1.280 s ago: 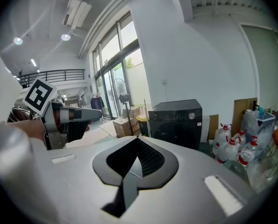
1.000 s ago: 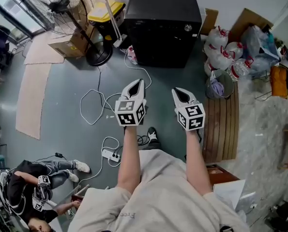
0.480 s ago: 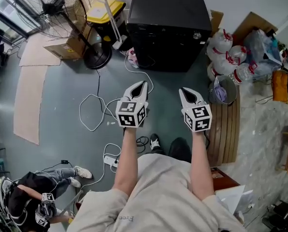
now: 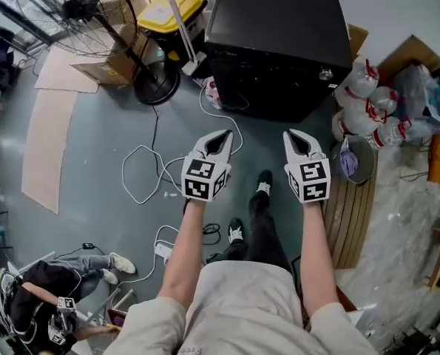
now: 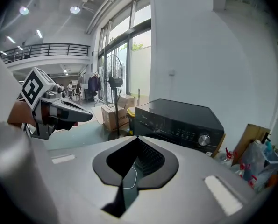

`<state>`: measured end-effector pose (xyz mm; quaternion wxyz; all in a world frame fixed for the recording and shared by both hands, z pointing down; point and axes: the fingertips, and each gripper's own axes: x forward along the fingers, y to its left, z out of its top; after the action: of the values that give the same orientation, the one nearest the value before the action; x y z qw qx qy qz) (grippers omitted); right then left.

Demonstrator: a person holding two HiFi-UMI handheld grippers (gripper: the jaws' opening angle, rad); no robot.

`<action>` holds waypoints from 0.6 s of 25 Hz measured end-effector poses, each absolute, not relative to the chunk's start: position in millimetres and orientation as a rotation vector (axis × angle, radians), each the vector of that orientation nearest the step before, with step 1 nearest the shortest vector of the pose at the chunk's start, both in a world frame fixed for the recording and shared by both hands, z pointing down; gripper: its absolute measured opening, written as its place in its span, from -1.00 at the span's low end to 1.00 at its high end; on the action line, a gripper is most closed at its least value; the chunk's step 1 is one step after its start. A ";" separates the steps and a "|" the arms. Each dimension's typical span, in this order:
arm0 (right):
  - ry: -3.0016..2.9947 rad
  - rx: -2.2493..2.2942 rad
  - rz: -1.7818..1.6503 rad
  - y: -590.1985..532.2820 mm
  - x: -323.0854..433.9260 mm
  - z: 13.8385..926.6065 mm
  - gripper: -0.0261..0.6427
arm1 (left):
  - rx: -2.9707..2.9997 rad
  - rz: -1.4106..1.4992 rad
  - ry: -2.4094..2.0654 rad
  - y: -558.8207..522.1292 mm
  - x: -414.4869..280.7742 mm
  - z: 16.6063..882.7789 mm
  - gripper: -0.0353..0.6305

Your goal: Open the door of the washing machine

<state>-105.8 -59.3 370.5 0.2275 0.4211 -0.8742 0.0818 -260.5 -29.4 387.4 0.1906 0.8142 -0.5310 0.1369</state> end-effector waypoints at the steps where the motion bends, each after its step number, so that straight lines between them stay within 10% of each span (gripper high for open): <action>1: -2.412 1.140 0.223 -72.4 -111.0 374.6 -0.92 | 2.274 0.391 -1.494 -40.9 -263.7 392.8 -0.73; 15: -2.378 0.913 0.203 -215.2 -145.0 459.0 -0.92 | 2.117 0.391 -1.515 -179.5 -280.5 487.1 -0.73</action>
<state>-145.0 -215.2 459.0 0.2890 0.3422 -0.8909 0.0760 -280.5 -179.5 487.1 0.2516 0.7783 -0.5570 0.1439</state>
